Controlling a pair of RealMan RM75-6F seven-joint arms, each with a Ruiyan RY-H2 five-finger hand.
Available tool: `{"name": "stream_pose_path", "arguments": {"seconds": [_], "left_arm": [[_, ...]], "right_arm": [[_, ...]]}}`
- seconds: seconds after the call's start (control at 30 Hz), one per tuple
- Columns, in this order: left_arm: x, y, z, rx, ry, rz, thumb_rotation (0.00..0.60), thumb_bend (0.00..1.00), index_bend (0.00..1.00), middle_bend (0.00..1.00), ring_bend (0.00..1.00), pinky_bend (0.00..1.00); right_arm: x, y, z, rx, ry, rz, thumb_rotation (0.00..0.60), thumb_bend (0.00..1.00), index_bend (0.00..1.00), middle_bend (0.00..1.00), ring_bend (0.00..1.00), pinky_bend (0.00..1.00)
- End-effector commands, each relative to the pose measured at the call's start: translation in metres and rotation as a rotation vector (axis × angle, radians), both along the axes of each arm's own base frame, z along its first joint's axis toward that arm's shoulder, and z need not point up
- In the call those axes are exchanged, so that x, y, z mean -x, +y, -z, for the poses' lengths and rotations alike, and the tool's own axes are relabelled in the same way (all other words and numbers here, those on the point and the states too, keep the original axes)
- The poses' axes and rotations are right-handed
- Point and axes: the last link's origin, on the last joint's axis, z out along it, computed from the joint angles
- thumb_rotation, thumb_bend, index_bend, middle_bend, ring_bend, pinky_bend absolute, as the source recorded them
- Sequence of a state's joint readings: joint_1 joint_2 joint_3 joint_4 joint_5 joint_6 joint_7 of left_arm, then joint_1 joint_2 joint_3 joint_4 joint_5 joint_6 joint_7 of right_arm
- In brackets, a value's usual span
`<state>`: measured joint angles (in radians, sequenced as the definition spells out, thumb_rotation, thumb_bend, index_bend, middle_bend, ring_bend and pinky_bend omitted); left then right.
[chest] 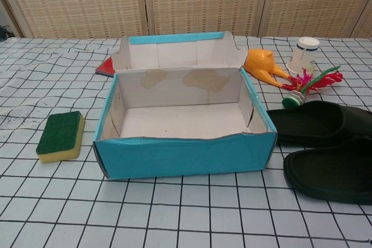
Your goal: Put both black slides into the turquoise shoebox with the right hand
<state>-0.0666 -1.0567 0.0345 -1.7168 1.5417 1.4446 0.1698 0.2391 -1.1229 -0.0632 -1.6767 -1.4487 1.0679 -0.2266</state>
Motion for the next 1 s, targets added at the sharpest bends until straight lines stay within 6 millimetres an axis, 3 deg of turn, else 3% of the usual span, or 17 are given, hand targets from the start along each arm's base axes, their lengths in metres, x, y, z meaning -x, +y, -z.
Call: {"name": "stream_pose_path", "arguments": {"seconds": [0.03, 0.7, 1.0], "left_arm": [[0.000, 0.000, -0.001, -0.003, -0.005, 0.001, 0.600, 0.54, 0.25, 0.19, 0.30, 0.53], [0.001, 0.001, 0.000, 0.006, -0.007, -0.007, 0.600, 0.54, 0.26, 0.19, 0.30, 0.53], [0.001, 0.000, -0.001, 0.005, -0.007, -0.006, 0.600, 0.54, 0.25, 0.19, 0.30, 0.53]], "right_arm": [[0.000, -0.001, 0.005, -0.018, 0.008, 0.002, 0.600, 0.02, 0.06, 0.09, 0.00, 0.17], [0.008, -0.009, 0.027, -0.079, 0.082, 0.022, 0.600, 0.02, 0.06, 0.09, 0.00, 0.18], [0.010, -0.015, 0.037, -0.049, 0.092, 0.013, 0.600, 0.02, 0.16, 0.19, 0.07, 0.23]]}}
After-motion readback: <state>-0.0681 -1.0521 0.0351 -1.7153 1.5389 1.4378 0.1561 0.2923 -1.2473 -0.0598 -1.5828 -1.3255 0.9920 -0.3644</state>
